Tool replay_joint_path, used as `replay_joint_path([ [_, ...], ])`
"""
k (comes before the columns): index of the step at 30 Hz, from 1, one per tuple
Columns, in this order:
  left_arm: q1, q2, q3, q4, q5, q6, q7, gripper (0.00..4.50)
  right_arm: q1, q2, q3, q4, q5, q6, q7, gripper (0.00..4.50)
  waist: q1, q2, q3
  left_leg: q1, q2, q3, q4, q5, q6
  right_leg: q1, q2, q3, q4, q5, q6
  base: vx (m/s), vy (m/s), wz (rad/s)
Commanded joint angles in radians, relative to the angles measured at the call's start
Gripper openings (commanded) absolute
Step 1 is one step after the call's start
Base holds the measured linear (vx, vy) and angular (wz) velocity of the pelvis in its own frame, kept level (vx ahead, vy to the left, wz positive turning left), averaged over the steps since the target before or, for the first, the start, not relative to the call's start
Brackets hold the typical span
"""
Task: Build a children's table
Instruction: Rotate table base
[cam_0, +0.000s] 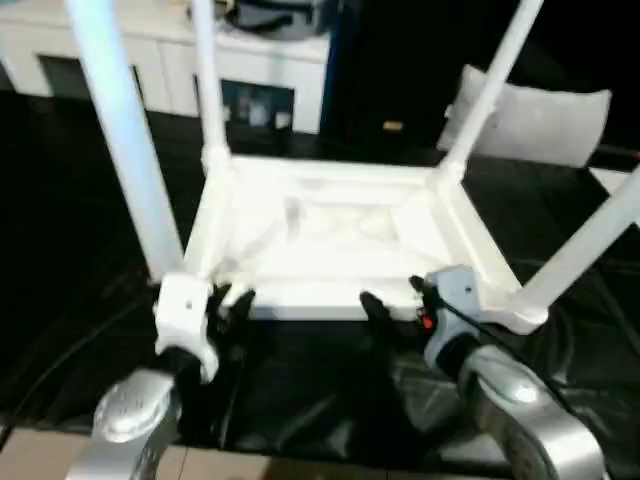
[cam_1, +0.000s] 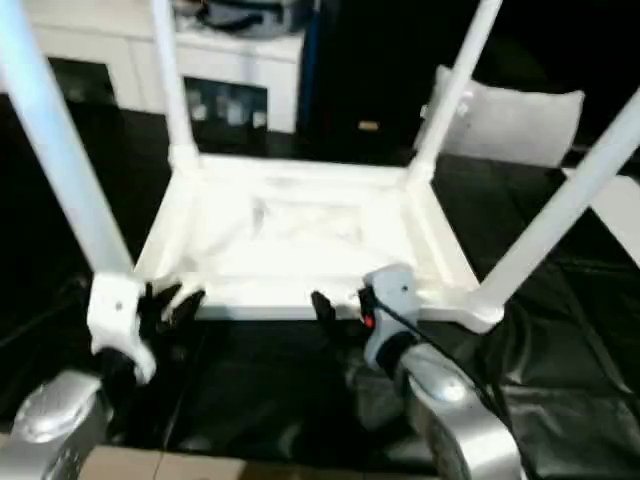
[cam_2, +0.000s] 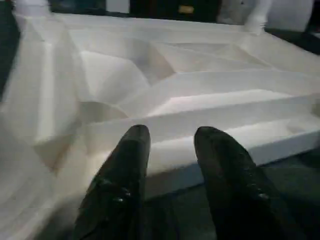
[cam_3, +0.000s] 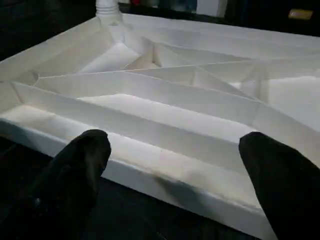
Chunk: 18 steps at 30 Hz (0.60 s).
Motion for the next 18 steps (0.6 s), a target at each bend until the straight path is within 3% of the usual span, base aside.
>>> replay_joint_path([
  [1, 0.024, 0.003, 0.002, -0.033, -0.026, -0.007, -0.015, 2.10, -0.007, -0.013, -0.009, -0.002, -0.007, -0.031, 0.025, 4.50, 0.010, 0.002, -0.024, 0.025, 0.066, 0.001, -0.099, 0.012, 0.028, 0.024, -0.070, 0.026, -0.091, 0.125, -0.135, -0.054, -0.032, -0.01],
  [2, 0.044, 0.007, 0.012, -0.041, -0.018, -0.016, -0.006, 2.10, -0.013, -0.020, -0.008, -0.003, 0.003, -0.025, 0.047, 4.50, 0.005, 0.012, -0.022, 0.032, 0.072, -0.001, -0.115, -0.119, 0.001, 0.024, -0.063, 0.023, -0.091, 0.053, -0.166, -0.086, -0.044, -0.01],
  [3, 0.052, 0.003, 0.020, -0.045, -0.016, -0.017, 0.004, 2.24, -0.015, -0.020, -0.009, -0.003, 0.010, -0.020, 0.054, 4.50, 0.000, 0.010, -0.015, 0.032, 0.073, 0.005, -0.126, -0.188, -0.008, 0.020, -0.056, 0.022, -0.102, -0.015, -0.172, -0.086, -0.044, -0.01],
  [4, 0.055, 0.001, 0.024, -0.046, -0.015, -0.018, 0.008, 2.24, -0.016, -0.021, -0.009, -0.004, 0.012, -0.018, 0.056, 4.50, -0.005, 0.012, -0.002, 0.037, 0.082, 0.008, -0.139, -0.316, -0.042, 0.007, -0.053, 0.025, -0.112, -0.182, -0.174, -0.091, -0.048, 0.00],
  [5, 0.061, -0.003, 0.033, -0.050, -0.021, -0.021, 0.014, 2.41, -0.018, -0.020, -0.009, -0.005, 0.016, -0.015, 0.062, 4.50, -0.007, 0.017, 0.002, 0.048, 0.084, 0.010, -0.138, -0.410, -0.081, -0.008, -0.054, 0.029, -0.126, -0.324, -0.163, -0.099, -0.039, 0.01],
  [7, 0.091, 0.005, 0.056, -0.065, 0.011, -0.024, 0.051, 2.50, -0.027, -0.030, -0.003, -0.005, 0.024, -0.007, 0.090, 4.50, -0.010, 0.014, 0.008, 0.052, 0.084, 0.006, -0.140, -0.477, -0.106, -0.016, -0.055, 0.027, -0.134, -0.435, -0.139, -0.093, -0.029, 0.00],
  [8, 0.110, 0.004, 0.073, -0.078, 0.027, -0.018, 0.077, 2.61, -0.032, -0.034, 0.001, -0.002, 0.025, -0.013, 0.105, 4.50, -0.013, 0.025, 0.008, 0.051, 0.084, 0.001, -0.141, -0.505, -0.121, -0.017, -0.056, 0.025, -0.138, -0.468, -0.119, -0.063, 0.007, -0.11],
  [9, 0.122, 0.003, 0.084, -0.086, 0.037, -0.012, 0.093, 2.71, -0.035, -0.038, 0.004, 0.002, 0.026, -0.021, 0.115, 4.50, -0.018, 0.020, 0.010, 0.040, 0.084, -0.004, -0.147, -0.514, -0.124, -0.012, -0.054, 0.020, -0.135, -0.473, -0.106, -0.063, 0.007, -0.11],
  [11, 0.136, -0.007, 0.105, -0.105, 0.028, -0.008, 0.106, 2.82, -0.043, -0.042, 0.012, 0.012, 0.022, -0.038, 0.134, 4.50, -0.016, 0.027, 0.007, 0.049, 0.084, -0.002, -0.143, -0.519, -0.122, -0.024, -0.053, 0.025, -0.137, -0.447, -0.104, 0.000, 0.000, 0.00],
  [14, 0.079, -0.005, 0.182, -0.092, 0.034, -0.008, 0.162, 3.13, -0.073, -0.038, 0.023, 0.031, 0.046, -0.044, 0.192, 4.50, -0.015, 0.028, 0.004, 0.047, 0.084, -0.002, -0.146, -0.507, -0.117, -0.023, -0.048, 0.025, -0.130, -0.374, -0.118, 0.000, 0.000, 0.00],
  [18, 0.001, 0.035, 0.231, -0.034, 0.039, -0.020, 0.175, 3.34, -0.086, -0.033, 0.001, 0.035, 0.092, 0.033, 0.198, 4.50, -0.010, 0.028, 0.000, 0.048, 0.083, 0.001, -0.146, -0.457, -0.107, -0.022, -0.046, 0.027, -0.122, -0.289, -0.130, 0.000, 0.000, 0.00],
])
